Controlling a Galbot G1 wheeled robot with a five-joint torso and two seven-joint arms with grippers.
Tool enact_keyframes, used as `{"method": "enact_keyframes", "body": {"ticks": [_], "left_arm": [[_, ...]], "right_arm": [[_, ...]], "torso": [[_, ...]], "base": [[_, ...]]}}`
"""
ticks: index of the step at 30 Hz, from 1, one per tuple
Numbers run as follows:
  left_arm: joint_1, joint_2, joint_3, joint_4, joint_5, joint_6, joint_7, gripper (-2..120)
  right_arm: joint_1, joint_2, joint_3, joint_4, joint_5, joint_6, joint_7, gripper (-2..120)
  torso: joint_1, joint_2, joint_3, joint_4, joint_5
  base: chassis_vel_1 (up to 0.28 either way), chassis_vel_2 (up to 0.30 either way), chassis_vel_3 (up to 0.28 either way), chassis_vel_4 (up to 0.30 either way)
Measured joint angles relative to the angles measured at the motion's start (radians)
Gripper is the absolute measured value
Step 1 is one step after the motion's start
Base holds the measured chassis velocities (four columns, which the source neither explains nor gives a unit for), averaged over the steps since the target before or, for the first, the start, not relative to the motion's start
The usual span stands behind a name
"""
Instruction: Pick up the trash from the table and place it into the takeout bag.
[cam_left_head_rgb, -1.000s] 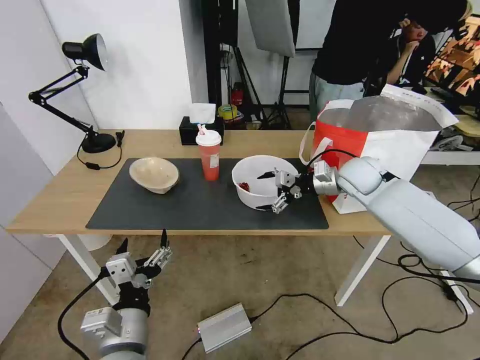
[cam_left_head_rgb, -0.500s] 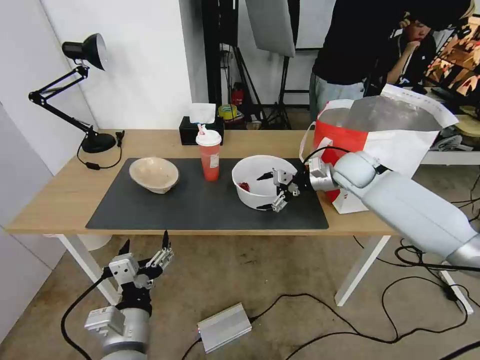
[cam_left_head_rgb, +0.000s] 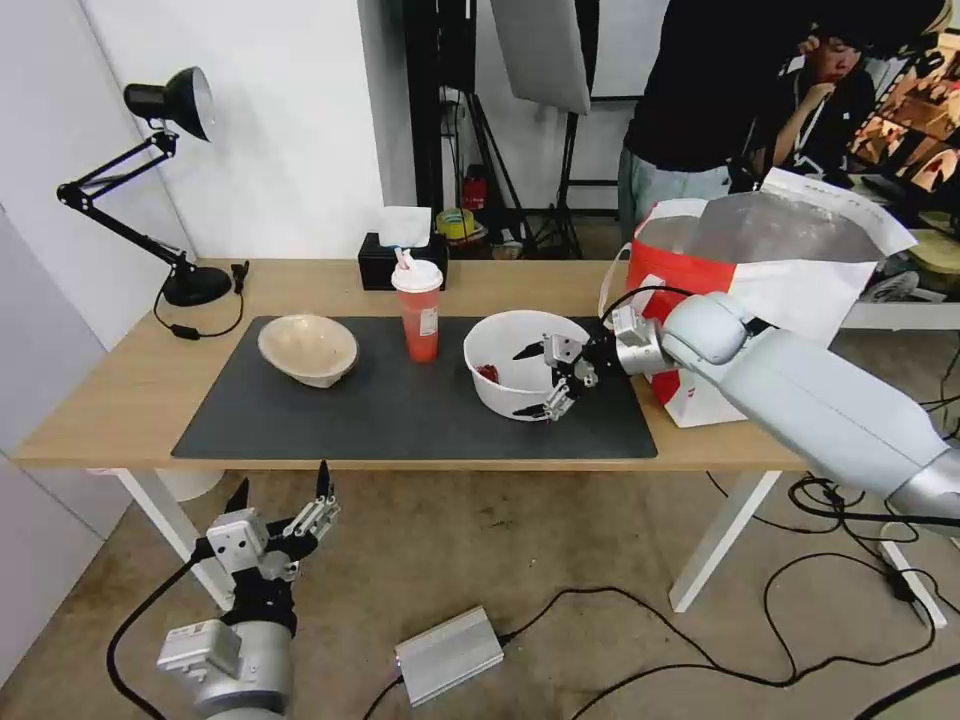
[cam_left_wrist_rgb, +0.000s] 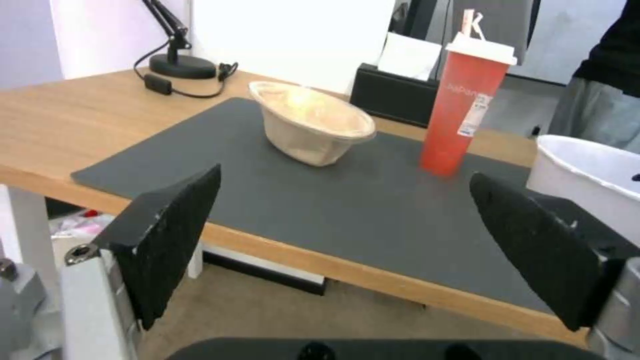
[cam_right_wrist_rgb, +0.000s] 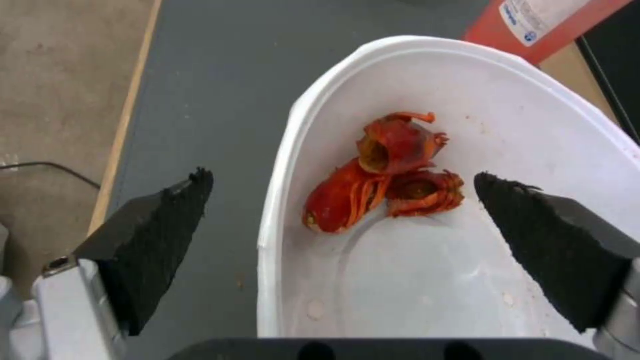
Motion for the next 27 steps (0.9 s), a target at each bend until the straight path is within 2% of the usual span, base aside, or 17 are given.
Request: {"method": "enact_keyframes", "body": {"ticks": [27], "left_arm": [[-0.011,0.001,0.011,0.0,0.006,-0.001,-0.004,100]], "right_arm": [[-0.026,0.028,-0.01,-0.039,-0.001,-0.002,0.006,100]], "torso": [[0.0,0.0,0.0,-0.0001,-0.0001]], "base": [[0.0,0.0,0.0,0.0]]}}
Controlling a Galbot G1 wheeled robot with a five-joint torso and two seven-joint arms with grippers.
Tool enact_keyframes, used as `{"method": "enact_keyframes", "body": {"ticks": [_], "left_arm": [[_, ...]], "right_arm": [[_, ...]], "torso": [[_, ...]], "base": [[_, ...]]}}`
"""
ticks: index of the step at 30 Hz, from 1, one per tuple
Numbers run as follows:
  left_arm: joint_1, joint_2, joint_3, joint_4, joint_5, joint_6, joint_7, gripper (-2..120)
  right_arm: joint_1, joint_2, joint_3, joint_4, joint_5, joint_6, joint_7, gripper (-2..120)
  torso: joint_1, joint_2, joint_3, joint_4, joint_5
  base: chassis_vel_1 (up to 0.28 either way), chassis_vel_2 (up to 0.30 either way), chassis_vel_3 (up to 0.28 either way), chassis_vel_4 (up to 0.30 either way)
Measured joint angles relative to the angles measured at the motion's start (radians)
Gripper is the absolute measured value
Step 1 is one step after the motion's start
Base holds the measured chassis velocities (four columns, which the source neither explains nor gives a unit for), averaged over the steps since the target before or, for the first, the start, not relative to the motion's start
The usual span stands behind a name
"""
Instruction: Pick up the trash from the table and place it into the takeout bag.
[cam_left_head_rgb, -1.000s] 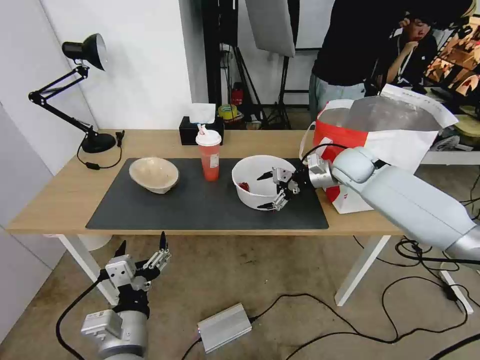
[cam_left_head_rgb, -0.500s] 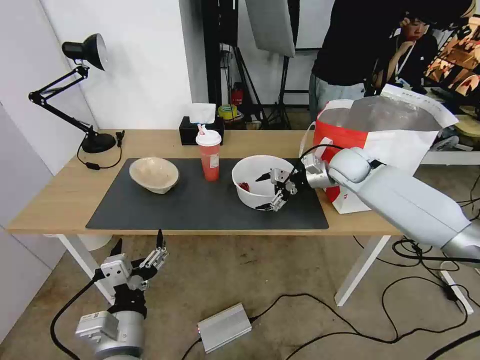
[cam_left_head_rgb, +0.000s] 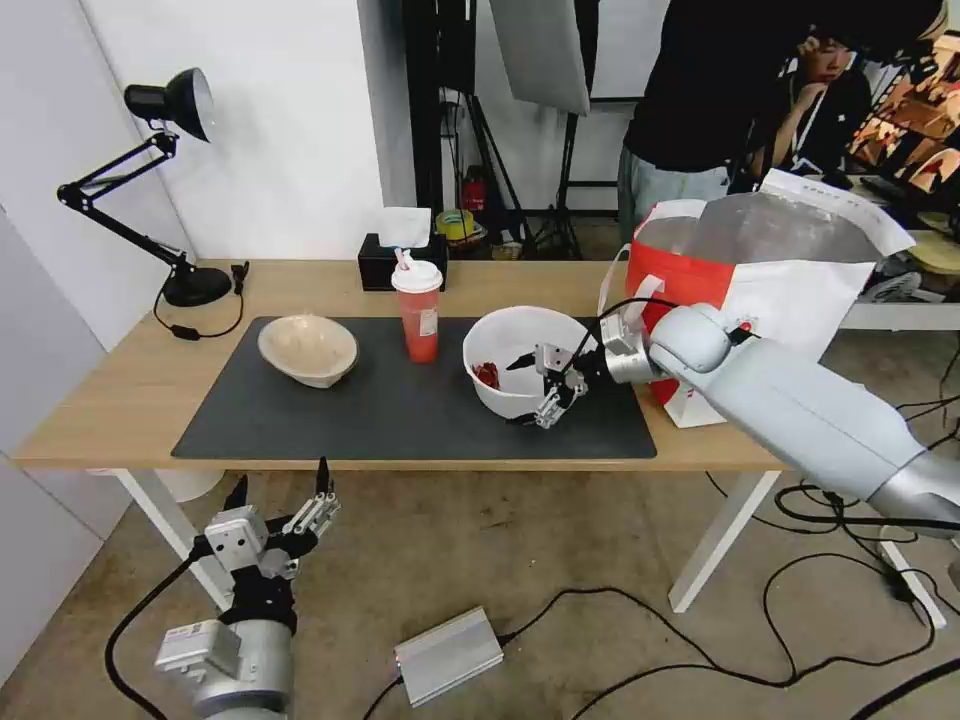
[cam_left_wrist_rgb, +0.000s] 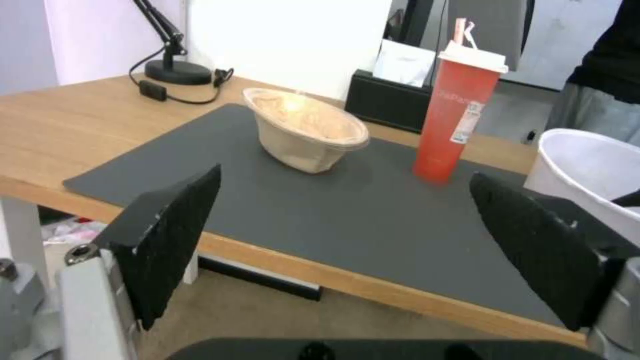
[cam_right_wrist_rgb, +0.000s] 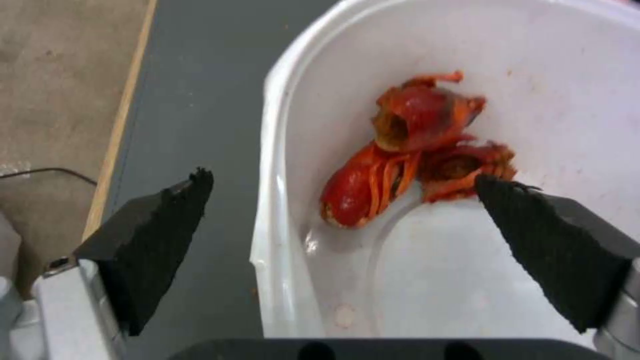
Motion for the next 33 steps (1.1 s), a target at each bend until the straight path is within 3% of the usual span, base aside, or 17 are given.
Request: {"method": "enact_keyframes", "body": {"ticks": [8,15,17,19,21,23,25,27,33], "left_arm": [[0.0,0.0,0.006,0.0,0.005,0.0,-0.004,100],[-0.001,0.0,0.011,0.001,0.014,-0.002,-0.007,100],[-0.001,0.0,0.011,0.001,0.014,-0.002,-0.007,100],[-0.002,0.0,0.012,0.003,0.018,-0.004,-0.008,100],[-0.003,0.0,0.013,0.004,0.018,-0.004,-0.008,100],[-0.006,0.0,0.015,0.006,0.019,-0.005,-0.009,100],[-0.007,0.0,0.016,0.007,0.019,-0.005,-0.01,100],[-0.013,0.0,0.017,0.008,0.02,-0.005,-0.011,100],[-0.02,0.0,0.02,0.012,0.02,-0.006,-0.015,100]], "right_arm": [[-0.005,-0.005,0.0,0.001,-0.001,0.0,0.001,84],[-0.004,-0.008,-0.001,0.001,0.007,0.0,0.004,53],[-0.004,-0.008,-0.001,0.001,0.008,0.0,0.006,52],[-0.004,-0.005,-0.002,0.001,0.017,0.0,0.016,39],[-0.004,-0.005,-0.002,0.001,0.018,0.001,0.018,38],[-0.002,-0.001,-0.004,-0.005,0.023,0.002,0.025,25],[-0.001,0.0,-0.004,-0.007,0.023,0.002,0.026,23],[0.005,0.005,-0.006,-0.014,0.028,0.002,0.032,10],[0.01,0.018,-0.007,-0.027,0.036,0.005,0.043,0]], "torso": [[0.0,0.0,0.0,0.0002,0.0002],[0.0,0.0,0.0,0.0001,0.0002],[0.0,0.0,0.0,0.0001,0.0001],[0.0,0.0,0.0,0.0001,0.0002],[0.0,0.0,0.0,0.0001,0.0002],[0.0,0.0,0.0,0.0002,0.0001],[0.0,0.0,0.0,0.0001,0.0001],[0.0,0.0,0.0,0.0,0.0002],[0.0,0.0,0.0,0.0002,0.0]], "base": [[0.0,0.0,0.0,0.0],[0.0,0.0,0.0,0.0],[0.0,0.0,0.0,0.0],[0.0,0.0,0.0,0.0],[0.0,0.0,0.0,0.0],[0.0,0.0,0.0,0.0],[0.0,0.0,0.0,0.0],[0.0,0.0,0.0,0.0],[0.0,0.0,0.0,0.0]]}}
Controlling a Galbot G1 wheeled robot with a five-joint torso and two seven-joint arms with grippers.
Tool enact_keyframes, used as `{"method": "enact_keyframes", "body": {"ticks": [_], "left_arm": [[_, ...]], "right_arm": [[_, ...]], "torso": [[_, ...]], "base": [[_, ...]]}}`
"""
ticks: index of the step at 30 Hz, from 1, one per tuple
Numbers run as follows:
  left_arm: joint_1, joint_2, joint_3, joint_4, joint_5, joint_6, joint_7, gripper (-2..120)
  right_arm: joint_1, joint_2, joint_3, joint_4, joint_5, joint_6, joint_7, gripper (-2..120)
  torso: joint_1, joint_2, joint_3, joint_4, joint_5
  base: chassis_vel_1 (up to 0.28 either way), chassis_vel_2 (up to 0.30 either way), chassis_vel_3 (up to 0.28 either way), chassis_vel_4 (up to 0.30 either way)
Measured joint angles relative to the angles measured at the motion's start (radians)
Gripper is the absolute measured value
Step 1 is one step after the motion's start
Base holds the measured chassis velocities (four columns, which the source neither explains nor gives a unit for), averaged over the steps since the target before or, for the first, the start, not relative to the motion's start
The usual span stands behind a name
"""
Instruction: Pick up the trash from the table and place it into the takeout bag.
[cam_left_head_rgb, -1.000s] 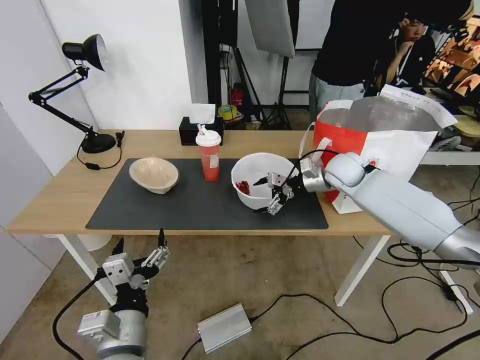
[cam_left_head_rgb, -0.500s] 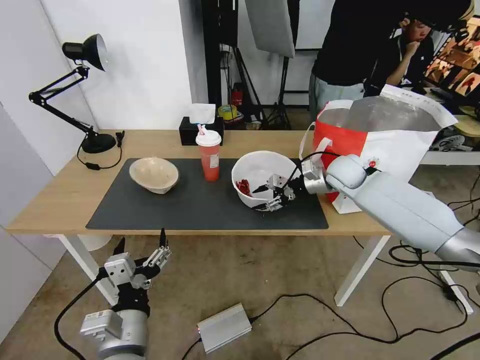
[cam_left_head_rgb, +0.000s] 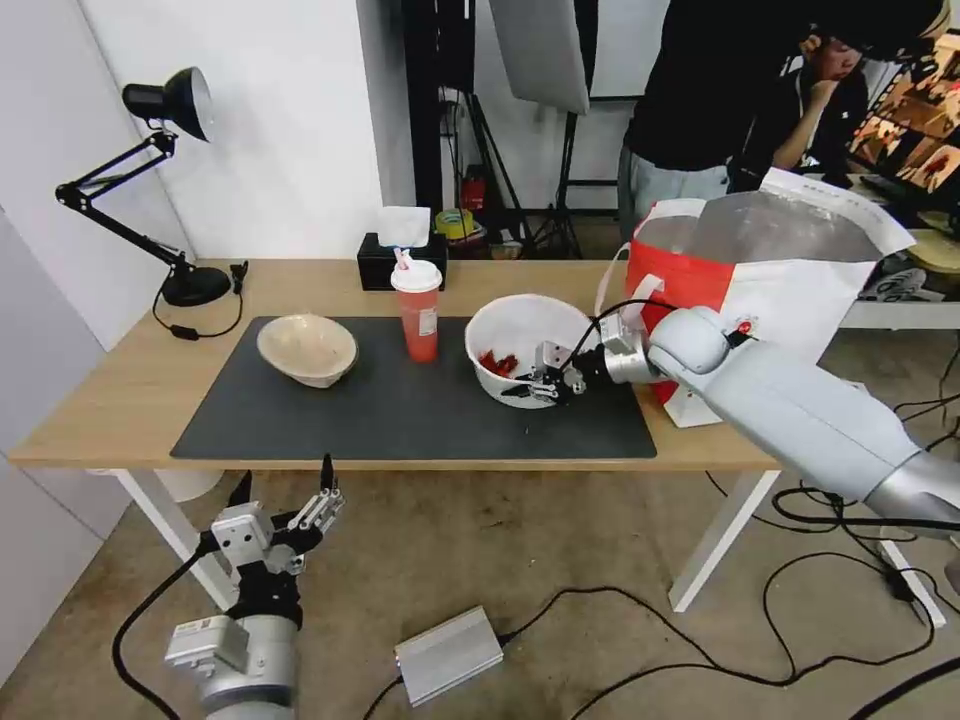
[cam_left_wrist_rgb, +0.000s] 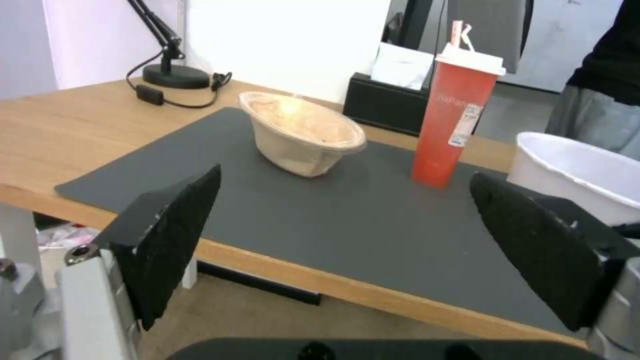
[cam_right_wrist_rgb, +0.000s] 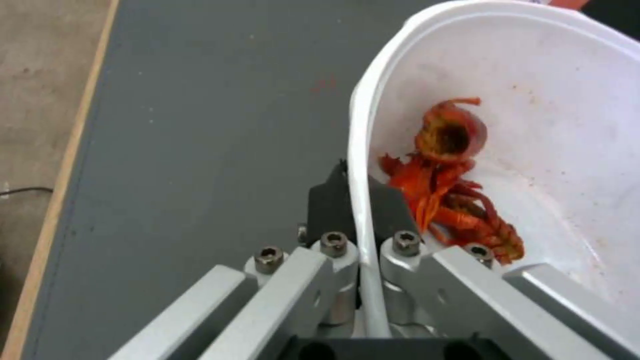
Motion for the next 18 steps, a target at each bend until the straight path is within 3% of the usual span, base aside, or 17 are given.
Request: {"method": "enact_keyframes", "body": {"ticks": [18], "left_arm": [[-0.004,0.0,0.002,0.002,0.004,-0.002,-0.004,100]], "right_arm": [[-0.001,-0.009,0.008,0.013,0.009,0.007,0.001,0]], "torso": [[0.0,0.0,0.0,0.0001,0.0002]], "base": [[0.0,0.0,0.0,0.0]]}}
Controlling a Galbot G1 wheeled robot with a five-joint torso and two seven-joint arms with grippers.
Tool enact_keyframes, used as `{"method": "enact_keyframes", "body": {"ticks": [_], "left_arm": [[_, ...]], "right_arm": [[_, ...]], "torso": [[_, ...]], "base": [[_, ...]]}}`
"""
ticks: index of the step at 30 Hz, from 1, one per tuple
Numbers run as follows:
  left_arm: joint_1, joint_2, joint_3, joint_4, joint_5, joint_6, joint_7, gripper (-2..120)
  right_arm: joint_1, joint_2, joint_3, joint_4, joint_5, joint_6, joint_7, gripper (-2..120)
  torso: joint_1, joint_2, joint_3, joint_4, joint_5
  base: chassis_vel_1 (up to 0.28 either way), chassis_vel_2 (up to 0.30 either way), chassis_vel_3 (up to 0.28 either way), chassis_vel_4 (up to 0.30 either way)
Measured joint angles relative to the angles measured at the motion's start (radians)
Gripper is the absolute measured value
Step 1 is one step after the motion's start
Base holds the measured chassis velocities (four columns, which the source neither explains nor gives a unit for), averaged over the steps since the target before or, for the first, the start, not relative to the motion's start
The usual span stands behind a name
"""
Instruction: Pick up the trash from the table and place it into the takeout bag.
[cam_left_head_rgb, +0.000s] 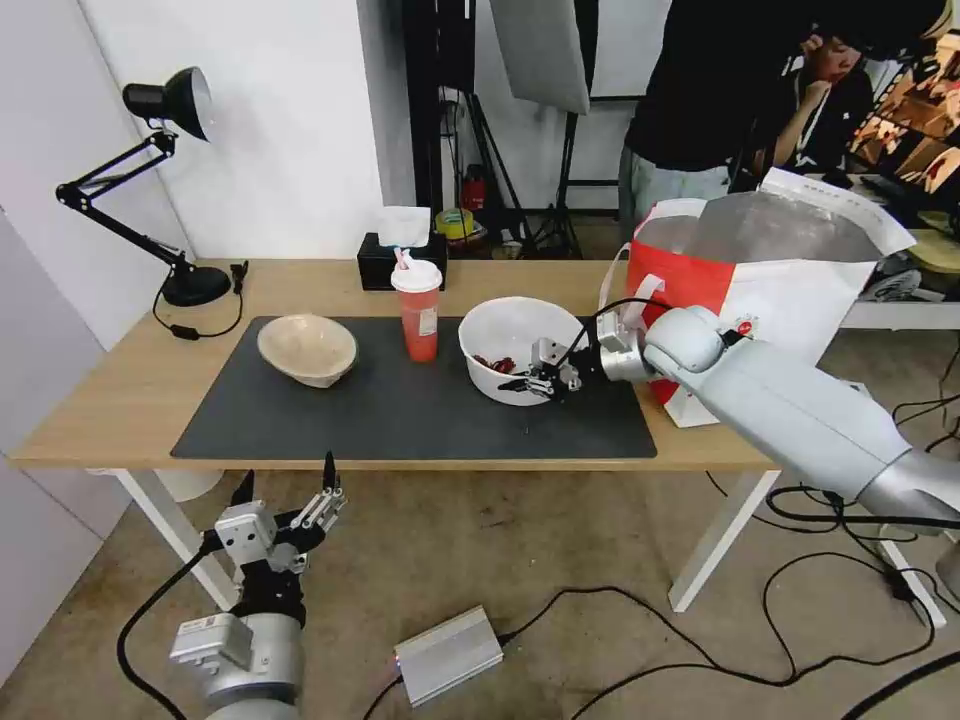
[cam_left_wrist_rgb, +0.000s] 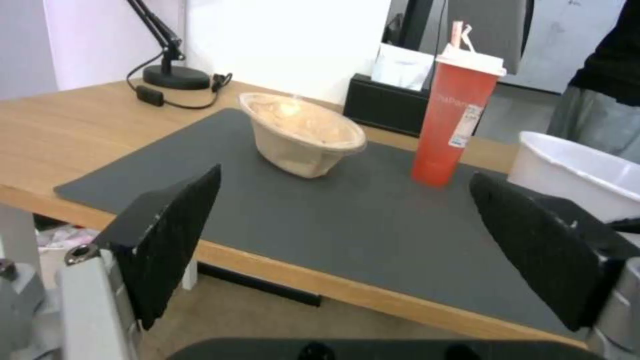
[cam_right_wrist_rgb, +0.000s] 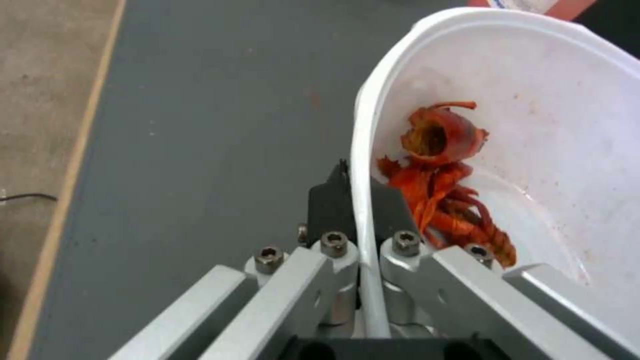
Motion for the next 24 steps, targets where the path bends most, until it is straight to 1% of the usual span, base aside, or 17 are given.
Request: {"method": "enact_keyframes", "body": {"ticks": [4,7,17,24], "left_arm": [[0.001,0.0,0.004,-0.001,0.001,0.0,-0.001,100],[0.001,-0.001,0.011,-0.001,0.006,-0.002,-0.001,100],[-0.001,0.0,0.01,0.004,0.002,-0.013,0.001,100],[0.004,0.0,0.007,-0.004,0.001,-0.013,0.004,100]], "right_arm": [[-0.014,-0.028,0.005,0.029,-0.013,0.014,-0.008,0],[-0.027,-0.053,0.028,0.059,-0.013,0.017,-0.017,0],[-0.026,-0.072,0.087,0.074,0.016,0.02,-0.029,0],[-0.027,-0.093,0.111,0.099,0.03,0.02,-0.034,0]], "torso": [[0.0,0.0,0.0,-0.0002,0.0],[0.0,0.0,0.0,-0.0002,-0.0001],[0.0,0.0,0.0,-0.0001,-0.0003],[0.0,0.0,0.0,-0.0002,-0.0001]], "base": [[0.0,0.0,0.0,0.0],[0.0,0.0,0.0,0.0],[0.0,0.0,0.0,0.0],[0.0,0.0,0.0,0.0]]}}
